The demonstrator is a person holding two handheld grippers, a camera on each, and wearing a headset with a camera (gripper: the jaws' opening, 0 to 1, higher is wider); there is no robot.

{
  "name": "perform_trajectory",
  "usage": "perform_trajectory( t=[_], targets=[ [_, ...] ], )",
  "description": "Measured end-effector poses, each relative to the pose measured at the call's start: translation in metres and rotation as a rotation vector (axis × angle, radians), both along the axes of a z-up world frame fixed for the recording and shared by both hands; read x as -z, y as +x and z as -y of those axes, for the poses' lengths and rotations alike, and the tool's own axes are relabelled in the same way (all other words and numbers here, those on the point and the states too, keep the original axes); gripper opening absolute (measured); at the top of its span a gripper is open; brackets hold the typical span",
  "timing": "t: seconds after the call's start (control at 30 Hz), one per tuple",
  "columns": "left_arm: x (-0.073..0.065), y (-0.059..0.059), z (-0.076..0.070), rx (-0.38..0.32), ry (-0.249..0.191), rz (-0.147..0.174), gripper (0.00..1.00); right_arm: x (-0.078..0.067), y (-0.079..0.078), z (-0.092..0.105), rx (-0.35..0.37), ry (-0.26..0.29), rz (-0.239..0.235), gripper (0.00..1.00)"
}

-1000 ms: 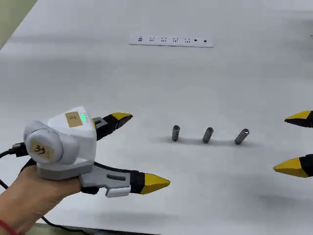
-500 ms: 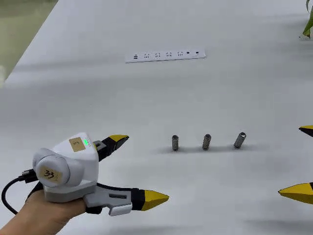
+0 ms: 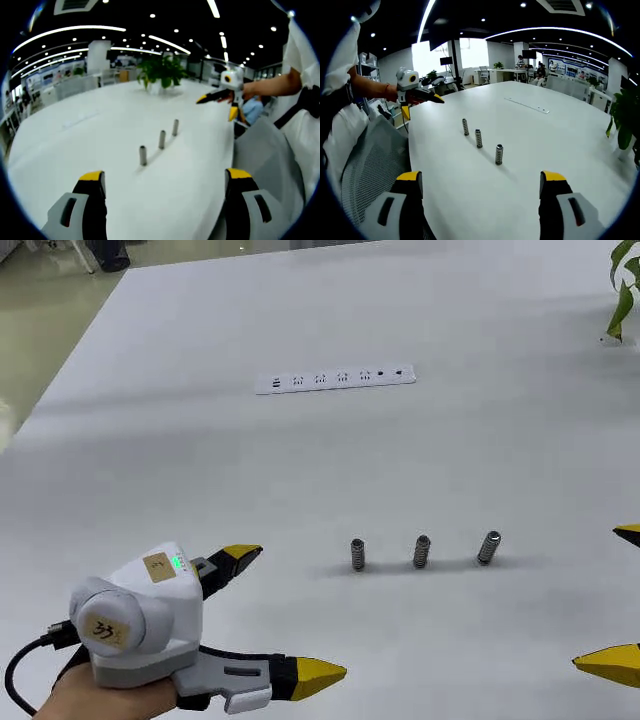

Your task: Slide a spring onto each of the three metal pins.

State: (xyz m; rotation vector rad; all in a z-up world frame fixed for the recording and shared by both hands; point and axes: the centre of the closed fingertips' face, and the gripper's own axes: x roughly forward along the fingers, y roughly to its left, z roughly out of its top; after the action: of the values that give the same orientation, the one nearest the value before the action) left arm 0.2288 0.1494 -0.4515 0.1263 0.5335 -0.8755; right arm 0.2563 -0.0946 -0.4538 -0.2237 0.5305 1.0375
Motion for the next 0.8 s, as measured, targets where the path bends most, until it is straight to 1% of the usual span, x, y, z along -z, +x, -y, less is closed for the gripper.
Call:
perform_trajectory(
  t=[0.07, 0.33, 0.8],
  targets=[
    [0.0007, -0.0003, 0.0004, 0.005, 0.004, -0.001, 1.00, -0.0010, 0.0003, 0.0000, 0.001, 0.001, 0.001, 0.98],
    [0.0004, -0.0005, 0.0019, 0.010, -0.003, 0.002, 1.00, -0.0036, 0.0007, 0.0002, 0.002, -0.002, 0.007, 0.98],
    [0.0000, -0.0009, 0.0032, 0.021, -0.001, 0.006, 1.00, -0.0036, -0.0011, -0.0009, -0.001, -0.004, 0.010, 0.98]
  ],
)
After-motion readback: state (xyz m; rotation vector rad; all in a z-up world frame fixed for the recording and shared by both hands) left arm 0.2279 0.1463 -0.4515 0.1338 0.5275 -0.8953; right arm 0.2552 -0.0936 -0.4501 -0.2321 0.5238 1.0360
